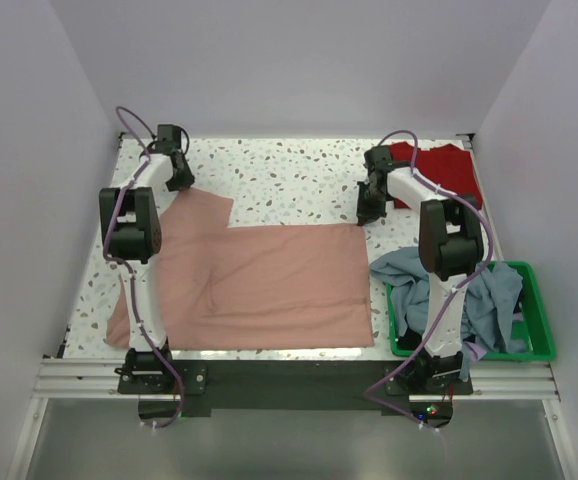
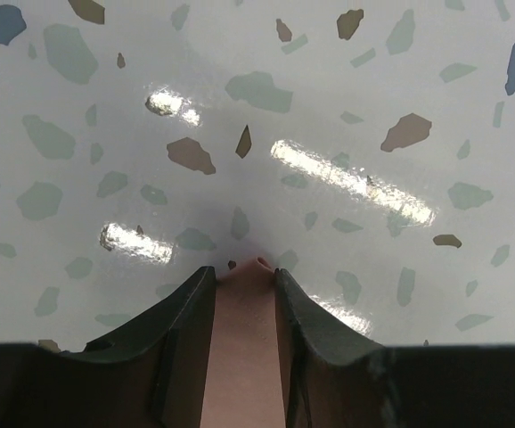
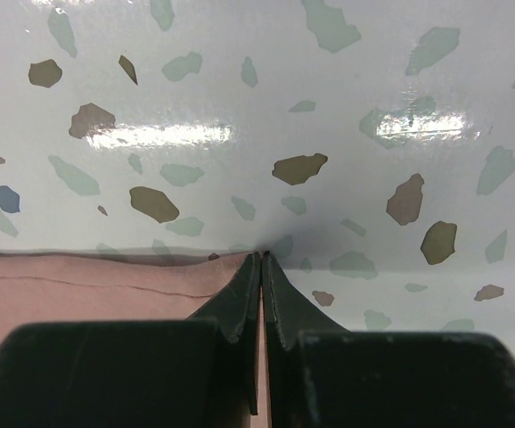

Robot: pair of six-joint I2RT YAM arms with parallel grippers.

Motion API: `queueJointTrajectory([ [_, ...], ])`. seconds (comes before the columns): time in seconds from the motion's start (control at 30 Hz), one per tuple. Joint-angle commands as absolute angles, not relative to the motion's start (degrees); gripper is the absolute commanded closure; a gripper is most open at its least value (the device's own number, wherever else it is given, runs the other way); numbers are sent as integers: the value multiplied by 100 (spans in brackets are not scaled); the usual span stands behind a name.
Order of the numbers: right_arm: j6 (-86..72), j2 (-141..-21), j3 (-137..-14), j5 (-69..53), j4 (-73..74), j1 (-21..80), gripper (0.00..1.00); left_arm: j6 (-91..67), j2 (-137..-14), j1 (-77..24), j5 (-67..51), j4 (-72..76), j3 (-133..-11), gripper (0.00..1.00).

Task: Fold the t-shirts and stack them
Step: Fold the tshirt

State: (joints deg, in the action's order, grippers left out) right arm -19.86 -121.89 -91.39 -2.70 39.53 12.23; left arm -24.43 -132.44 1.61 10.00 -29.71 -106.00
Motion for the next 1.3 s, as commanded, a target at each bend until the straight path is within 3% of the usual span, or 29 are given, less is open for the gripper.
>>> queueJointTrajectory([
  [0.0, -1969, -12322, -8930, -334, 4096, 1222, 100, -2373, -13342, 246, 1116, -2988, -10898, 63],
  [0.5, -1960, -12384, -9000, -360, 4148, 1230, 100, -2320, -13526, 272, 915, -2945, -10872, 76],
  [0.67, -1960, -12401, -9009, -378, 4157, 1230, 100, -2206, -13588, 264, 677, -2874, -10916, 84],
  [0.8, -1977, -12402, -9035, -422, 4175, 1230, 100, -2145, -13597, 272, 396, -2804, -10907, 100],
  [1.27, -2188, -12322, -9711, -88, 4614, 1143, 100, -2391, -13395, 457, -193, -2356, -11171, 100],
])
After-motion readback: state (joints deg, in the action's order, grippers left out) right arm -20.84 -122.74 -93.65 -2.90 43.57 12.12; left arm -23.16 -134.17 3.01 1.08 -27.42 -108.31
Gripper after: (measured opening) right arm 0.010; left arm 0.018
